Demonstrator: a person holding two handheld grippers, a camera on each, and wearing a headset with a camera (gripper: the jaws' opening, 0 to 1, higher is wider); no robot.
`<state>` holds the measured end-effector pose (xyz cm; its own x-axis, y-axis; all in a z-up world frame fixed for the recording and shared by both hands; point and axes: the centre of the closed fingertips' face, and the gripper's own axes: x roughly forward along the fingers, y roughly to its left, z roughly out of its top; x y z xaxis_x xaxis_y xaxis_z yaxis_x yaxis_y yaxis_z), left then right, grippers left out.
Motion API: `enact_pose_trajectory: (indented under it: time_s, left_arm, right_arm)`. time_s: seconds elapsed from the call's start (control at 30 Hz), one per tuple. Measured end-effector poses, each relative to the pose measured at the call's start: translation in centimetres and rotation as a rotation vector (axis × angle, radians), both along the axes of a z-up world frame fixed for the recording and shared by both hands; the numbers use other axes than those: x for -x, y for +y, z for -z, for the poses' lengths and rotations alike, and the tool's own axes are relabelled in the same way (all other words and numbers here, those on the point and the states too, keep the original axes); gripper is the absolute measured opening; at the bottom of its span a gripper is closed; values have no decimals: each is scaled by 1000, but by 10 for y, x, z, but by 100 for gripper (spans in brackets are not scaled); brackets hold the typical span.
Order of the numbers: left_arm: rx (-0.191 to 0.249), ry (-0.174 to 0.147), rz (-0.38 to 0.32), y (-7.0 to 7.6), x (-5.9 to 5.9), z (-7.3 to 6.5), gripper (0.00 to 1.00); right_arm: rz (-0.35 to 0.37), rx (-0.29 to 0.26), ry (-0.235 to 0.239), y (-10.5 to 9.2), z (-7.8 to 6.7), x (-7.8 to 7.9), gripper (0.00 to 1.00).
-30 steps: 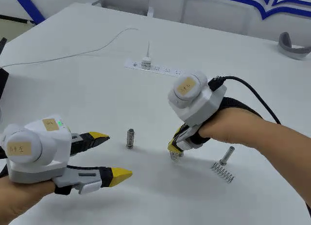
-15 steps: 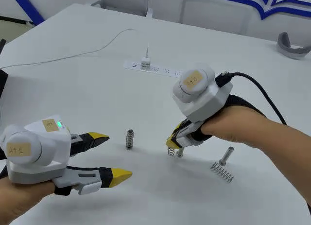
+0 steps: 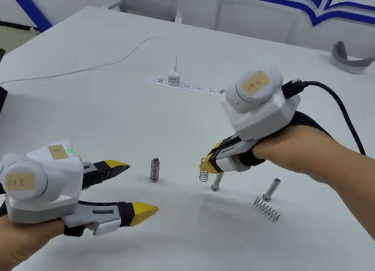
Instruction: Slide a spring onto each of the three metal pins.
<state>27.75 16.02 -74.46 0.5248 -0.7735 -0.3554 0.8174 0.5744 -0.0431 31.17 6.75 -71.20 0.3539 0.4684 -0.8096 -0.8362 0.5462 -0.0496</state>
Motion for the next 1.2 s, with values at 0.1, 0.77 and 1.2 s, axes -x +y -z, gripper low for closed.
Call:
enact_pose_trajectory:
  time_s: [0.1,0.77,1.2]
  left_arm:
    - [-3,1,0,1,0,1,62]
    - [-5,1,1,-1,0,1,62]
    - [-5,0,2,-1,-1,0,63]
  right_arm:
    - [11,-21,-5,-2,-7,0,12]
    - [74,-70,-42,-19,-34,-7,12]
    - [113,-64,-34,-31,-22,-13,12]
